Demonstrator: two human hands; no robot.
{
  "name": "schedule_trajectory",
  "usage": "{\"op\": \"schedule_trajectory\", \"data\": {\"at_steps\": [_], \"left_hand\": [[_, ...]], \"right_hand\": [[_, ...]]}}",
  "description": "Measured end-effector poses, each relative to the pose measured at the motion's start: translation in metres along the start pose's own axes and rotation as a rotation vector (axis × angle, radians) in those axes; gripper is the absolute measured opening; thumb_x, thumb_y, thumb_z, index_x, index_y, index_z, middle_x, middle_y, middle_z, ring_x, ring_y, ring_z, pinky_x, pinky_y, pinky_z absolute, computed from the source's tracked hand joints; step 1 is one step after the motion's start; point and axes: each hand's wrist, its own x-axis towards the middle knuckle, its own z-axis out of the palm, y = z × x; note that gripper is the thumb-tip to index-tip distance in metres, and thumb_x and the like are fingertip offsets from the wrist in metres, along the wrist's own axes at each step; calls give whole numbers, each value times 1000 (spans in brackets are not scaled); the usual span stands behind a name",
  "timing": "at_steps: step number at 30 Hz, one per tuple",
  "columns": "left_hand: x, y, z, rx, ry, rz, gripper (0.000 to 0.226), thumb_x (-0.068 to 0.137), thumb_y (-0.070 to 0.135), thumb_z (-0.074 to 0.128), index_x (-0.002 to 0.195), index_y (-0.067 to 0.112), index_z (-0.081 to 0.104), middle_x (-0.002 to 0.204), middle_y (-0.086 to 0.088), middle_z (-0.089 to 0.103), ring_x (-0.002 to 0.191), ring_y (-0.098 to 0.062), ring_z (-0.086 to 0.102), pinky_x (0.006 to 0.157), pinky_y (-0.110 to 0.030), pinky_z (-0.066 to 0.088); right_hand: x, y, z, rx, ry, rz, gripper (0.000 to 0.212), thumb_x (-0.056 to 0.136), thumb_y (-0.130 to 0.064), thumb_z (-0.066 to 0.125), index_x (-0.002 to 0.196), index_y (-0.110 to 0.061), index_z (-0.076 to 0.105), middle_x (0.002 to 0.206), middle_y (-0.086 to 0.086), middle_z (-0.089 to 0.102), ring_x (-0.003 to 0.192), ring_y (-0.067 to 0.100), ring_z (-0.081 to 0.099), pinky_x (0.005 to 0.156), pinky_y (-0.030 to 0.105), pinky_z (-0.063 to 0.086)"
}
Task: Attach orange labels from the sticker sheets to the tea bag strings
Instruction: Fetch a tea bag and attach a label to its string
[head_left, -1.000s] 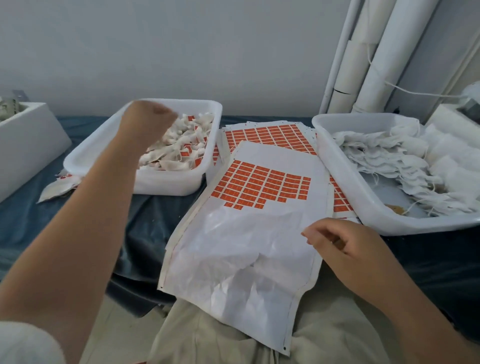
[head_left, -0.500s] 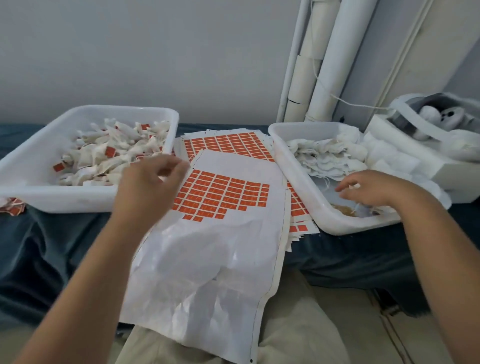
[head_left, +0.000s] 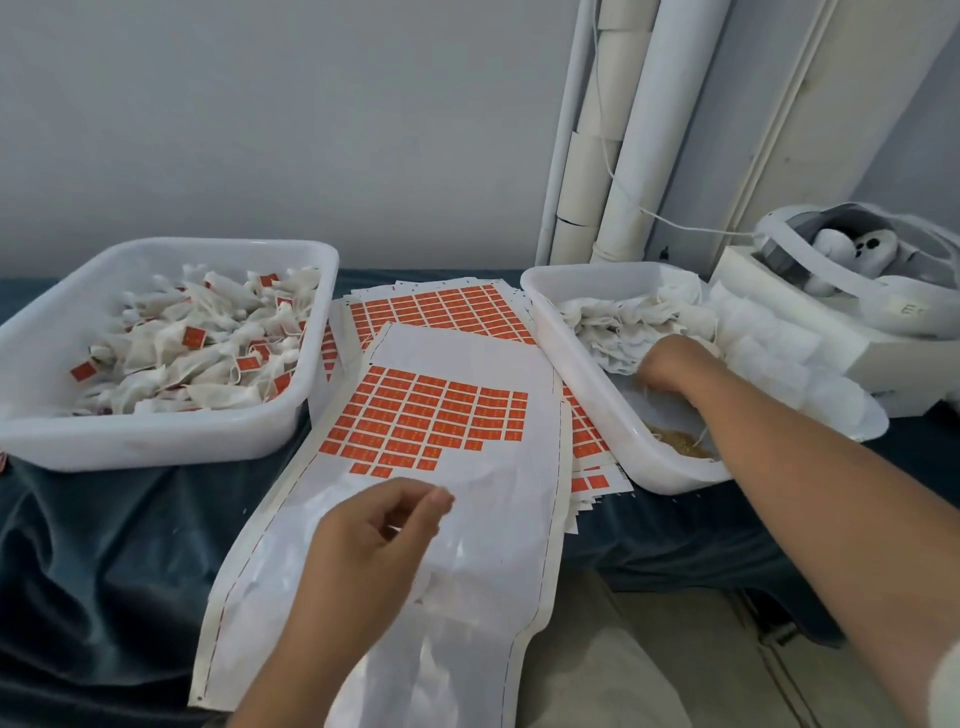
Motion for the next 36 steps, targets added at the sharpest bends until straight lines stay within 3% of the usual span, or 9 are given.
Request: {"op": "schedule_trajectory", "data": {"at_steps": [4,9,13,20,25,28,32,34,36], "left_hand": [[1,2,-10,-50,26,-36,39,75,68,50,87,40,75,83,33,72,87,9,69,66,-8,48],[0,6,-12,-66,10,-62,33,80,64,53,87,41,75,83,33,72,88,11,68,65,-10,48],[-3,11,-10,-78,-2,-57,32,79,65,53,86,42,74,83,34,71,89,11,67,65,-11,48],[-13,23,-7,-111,-5,14,32,80,62,52,89,40,73,86,31,72,89,4,70,60,-5,51],[-26,40,-3,-200,-5,94,38,83,66,50,104,42,71,97,31,73,94,2,72,73,-8,55],[-32,46,0,-177,11,108,47,82,71,53,123,49,63,117,39,66,110,11,64,78,-3,50],[-38,50,2,-229,-114,5,81,70,87,64,143,59,40,132,41,56,117,14,57,79,-5,50],[-38,50,0,-305,-255,-95,77,62,84,70,133,60,52,125,29,65,111,1,65,78,-15,55],[-37,47,0,-480,-330,-144,48,75,67,79,115,42,73,104,13,74,99,-11,72,80,-28,60]], "right_hand": [[-6,7,-15,214,41,-94,17,96,-25,69,99,-13,80,106,12,76,98,32,70,93,42,58],[-29,21,-38,114,104,-233,28,104,-22,54,99,-26,81,114,-2,74,104,24,66,90,35,52],[-54,25,-52,82,268,-261,29,99,-22,49,94,-19,77,94,2,75,80,25,66,75,41,57],[-135,15,-91,505,281,-415,24,93,-27,54,79,-24,74,77,-11,76,67,11,68,63,48,55],[-203,-2,-91,594,224,-641,24,99,-30,57,84,-37,75,84,-14,78,74,2,70,57,17,48],[-237,-17,-78,565,88,-818,22,104,-36,56,91,-43,72,95,-18,76,87,-1,71,66,10,50],[-261,-38,-49,393,-16,-1009,24,108,-46,48,104,-41,71,110,-27,70,107,0,66,83,23,51],[-266,-43,-35,432,-33,-1064,21,109,-36,52,102,-36,72,107,-25,70,108,4,65,83,17,47],[-268,-44,-23,506,-18,-1040,21,107,-33,54,96,-36,71,101,-23,70,103,6,66,82,14,46]]}}
